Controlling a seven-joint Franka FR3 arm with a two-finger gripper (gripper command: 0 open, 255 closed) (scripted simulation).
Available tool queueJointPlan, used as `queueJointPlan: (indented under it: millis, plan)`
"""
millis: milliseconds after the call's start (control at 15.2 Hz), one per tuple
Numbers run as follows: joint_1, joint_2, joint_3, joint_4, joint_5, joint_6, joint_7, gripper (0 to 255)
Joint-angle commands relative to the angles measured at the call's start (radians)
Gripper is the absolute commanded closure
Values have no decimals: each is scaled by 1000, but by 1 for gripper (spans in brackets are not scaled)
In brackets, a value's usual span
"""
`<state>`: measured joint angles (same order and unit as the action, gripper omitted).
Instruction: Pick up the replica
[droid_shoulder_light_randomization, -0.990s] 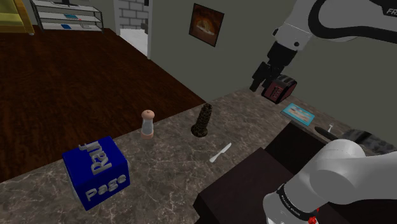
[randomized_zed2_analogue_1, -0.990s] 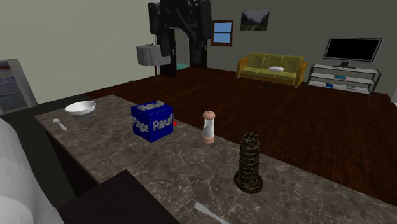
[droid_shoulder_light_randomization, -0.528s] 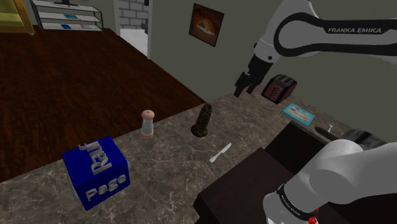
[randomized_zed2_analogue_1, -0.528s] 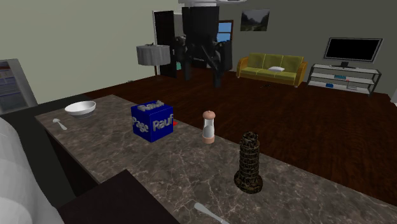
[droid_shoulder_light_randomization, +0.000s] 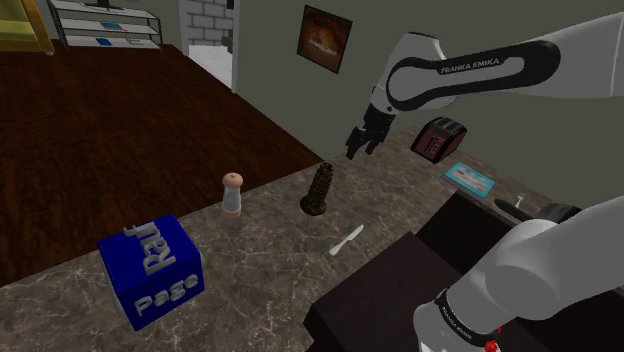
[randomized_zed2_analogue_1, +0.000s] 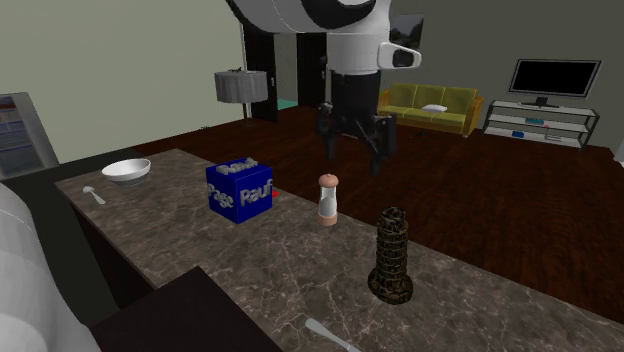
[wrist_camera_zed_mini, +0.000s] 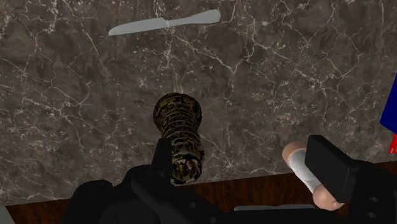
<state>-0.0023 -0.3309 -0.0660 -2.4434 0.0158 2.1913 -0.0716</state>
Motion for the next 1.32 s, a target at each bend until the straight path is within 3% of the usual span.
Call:
queueJointPlan:
  millis: [0, 726, 1254]
  plan:
    - [-1, 78, -6, 21, 1, 59, -7, 0]
    - [-19, 514, -26, 240, 34, 275, -60, 0]
    - [-25, 609, -21, 244, 51, 366, -74, 0]
